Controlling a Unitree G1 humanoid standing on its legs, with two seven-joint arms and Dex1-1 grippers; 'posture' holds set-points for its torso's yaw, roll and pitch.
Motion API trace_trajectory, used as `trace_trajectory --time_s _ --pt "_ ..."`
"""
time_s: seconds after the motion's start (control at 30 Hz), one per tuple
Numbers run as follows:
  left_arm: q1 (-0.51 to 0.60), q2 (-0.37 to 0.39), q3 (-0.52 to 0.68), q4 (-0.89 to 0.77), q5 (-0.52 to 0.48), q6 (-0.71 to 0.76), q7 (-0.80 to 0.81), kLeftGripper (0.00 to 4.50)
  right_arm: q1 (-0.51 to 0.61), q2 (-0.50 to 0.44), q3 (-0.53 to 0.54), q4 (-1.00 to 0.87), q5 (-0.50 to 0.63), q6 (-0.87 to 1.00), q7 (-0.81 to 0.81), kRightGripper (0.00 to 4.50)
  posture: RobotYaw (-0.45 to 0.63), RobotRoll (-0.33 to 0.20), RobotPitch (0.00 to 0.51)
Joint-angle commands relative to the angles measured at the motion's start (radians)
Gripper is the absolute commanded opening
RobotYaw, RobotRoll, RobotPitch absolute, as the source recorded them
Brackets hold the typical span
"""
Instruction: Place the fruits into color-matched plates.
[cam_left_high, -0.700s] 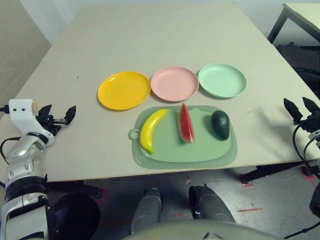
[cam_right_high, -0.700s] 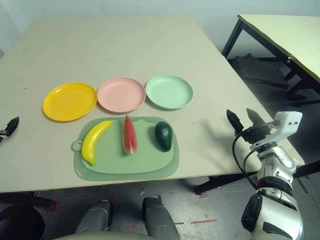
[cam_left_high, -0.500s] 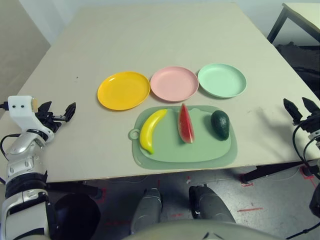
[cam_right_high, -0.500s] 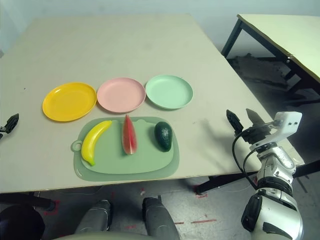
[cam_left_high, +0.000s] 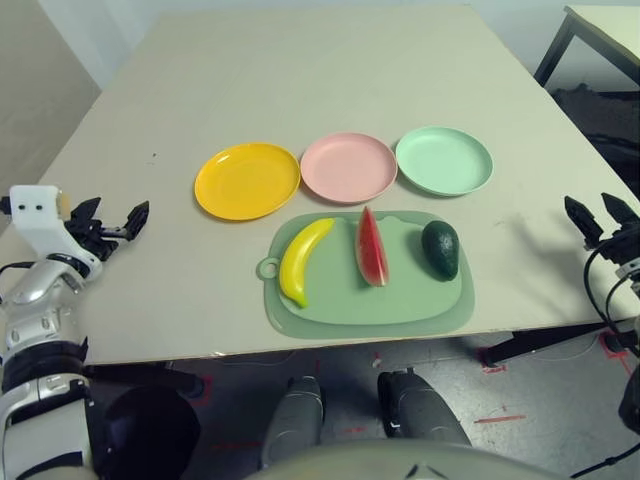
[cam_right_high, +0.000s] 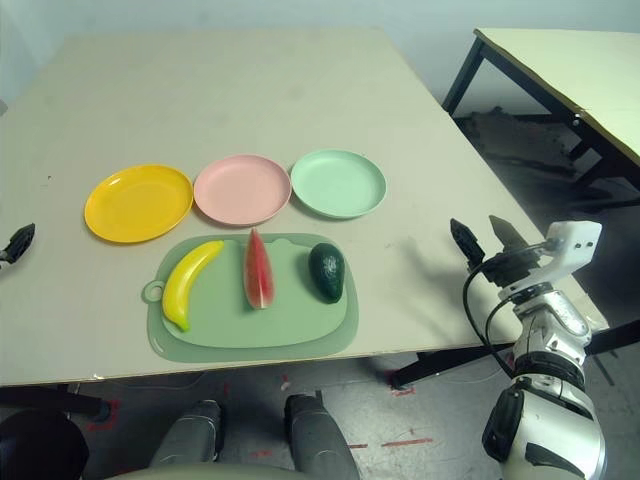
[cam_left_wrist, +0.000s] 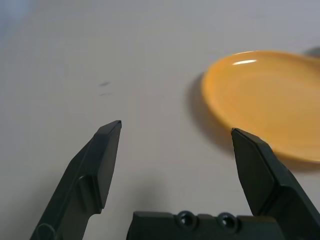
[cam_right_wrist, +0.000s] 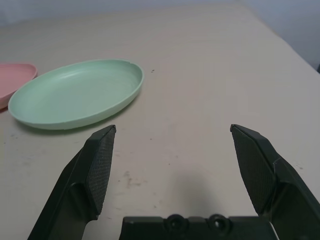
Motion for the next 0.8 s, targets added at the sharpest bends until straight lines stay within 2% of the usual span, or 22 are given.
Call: trace_trajectory --time_s 0.03,0.2,0.47,0.57,0.67,0.8 --pt "0.057 0.042 -0.070 -0.126 -0.043 0.012 -0.261 4.47 0.030 -0.039 0.058 -0.085 -0.048 0.001 0.036 4.50 -0.04 0.000 0.153" --pt "0.085 0.066 -0.127 -0.329 -0.099 0.055 -0.429 4.47 0.101 -0.159 0.179 -0.321 -0.152 -0.030 0.123 4.50 -0.06 0.000 0.160" --pt "0.035 0.065 -0.223 -0.464 -0.110 0.104 -0.524 4.47 0.020 -0.358 0.381 -0.572 -0.343 -0.187 0.222 4.50 -0.07 0.000 0.165" --pt "0.017 0.062 -0.239 -0.468 -0.109 0.111 -0.537 4.47 -0.110 -0.416 0.477 -0.663 -0.358 -0.168 0.346 4.50 -0.08 0.000 0.170" --pt "0.010 0.067 -0.248 -0.464 -0.107 0.117 -0.551 4.47 -0.263 -0.408 0.555 -0.684 -0.376 -0.175 0.422 4.50 -0.09 0.000 0.173" --pt "0.001 0.068 -0.255 -0.463 -0.105 0.122 -0.561 4.47 -0.413 -0.372 0.647 -0.661 -0.390 -0.283 0.524 4.50 -0.09 0.000 0.176"
